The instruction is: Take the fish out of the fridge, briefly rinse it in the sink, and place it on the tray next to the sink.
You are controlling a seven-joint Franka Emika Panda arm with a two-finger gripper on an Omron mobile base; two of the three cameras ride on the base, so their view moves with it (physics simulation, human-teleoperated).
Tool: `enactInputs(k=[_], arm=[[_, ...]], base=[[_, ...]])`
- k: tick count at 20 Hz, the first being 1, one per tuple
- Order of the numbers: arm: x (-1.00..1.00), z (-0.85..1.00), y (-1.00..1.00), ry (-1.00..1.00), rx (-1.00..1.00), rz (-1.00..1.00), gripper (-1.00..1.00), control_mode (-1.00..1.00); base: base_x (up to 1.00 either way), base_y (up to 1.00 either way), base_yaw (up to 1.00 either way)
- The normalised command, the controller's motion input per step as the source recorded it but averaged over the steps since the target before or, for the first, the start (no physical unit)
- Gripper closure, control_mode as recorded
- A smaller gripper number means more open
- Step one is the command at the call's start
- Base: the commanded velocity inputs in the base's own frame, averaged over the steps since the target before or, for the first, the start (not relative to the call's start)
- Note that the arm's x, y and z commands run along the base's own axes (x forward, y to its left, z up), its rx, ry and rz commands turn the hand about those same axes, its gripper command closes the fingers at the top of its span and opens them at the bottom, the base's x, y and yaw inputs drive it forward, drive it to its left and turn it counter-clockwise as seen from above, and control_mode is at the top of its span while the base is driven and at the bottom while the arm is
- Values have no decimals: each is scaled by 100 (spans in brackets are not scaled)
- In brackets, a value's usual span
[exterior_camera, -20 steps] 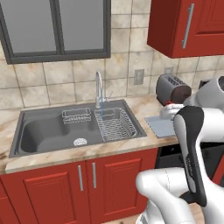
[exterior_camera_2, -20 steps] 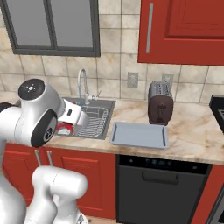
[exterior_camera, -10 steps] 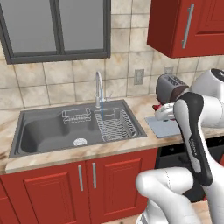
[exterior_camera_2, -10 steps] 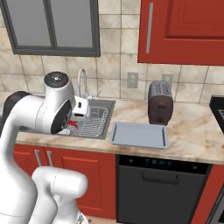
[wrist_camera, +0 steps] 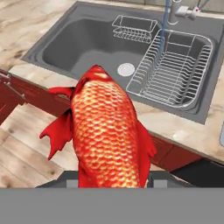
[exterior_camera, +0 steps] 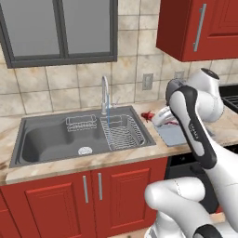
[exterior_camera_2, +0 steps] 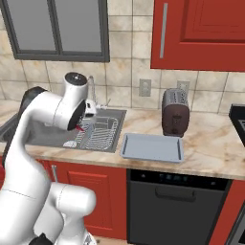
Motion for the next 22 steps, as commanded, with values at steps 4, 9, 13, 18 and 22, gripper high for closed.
enactInputs(k=[4, 9, 13, 18, 22], arm=[[21, -28, 0, -1, 21, 22, 100, -100], [13, -15, 4, 0, 28, 1, 100, -100], [18, -12, 16, -3, 29, 1, 100, -100], [40, -6, 10, -1, 17, 2, 100, -100], [59, 0, 2, 0, 0, 0, 100, -100]], base=[[0, 0, 0], [0, 0, 0], [0, 0, 0], [0, 0, 0], [0, 0, 0]])
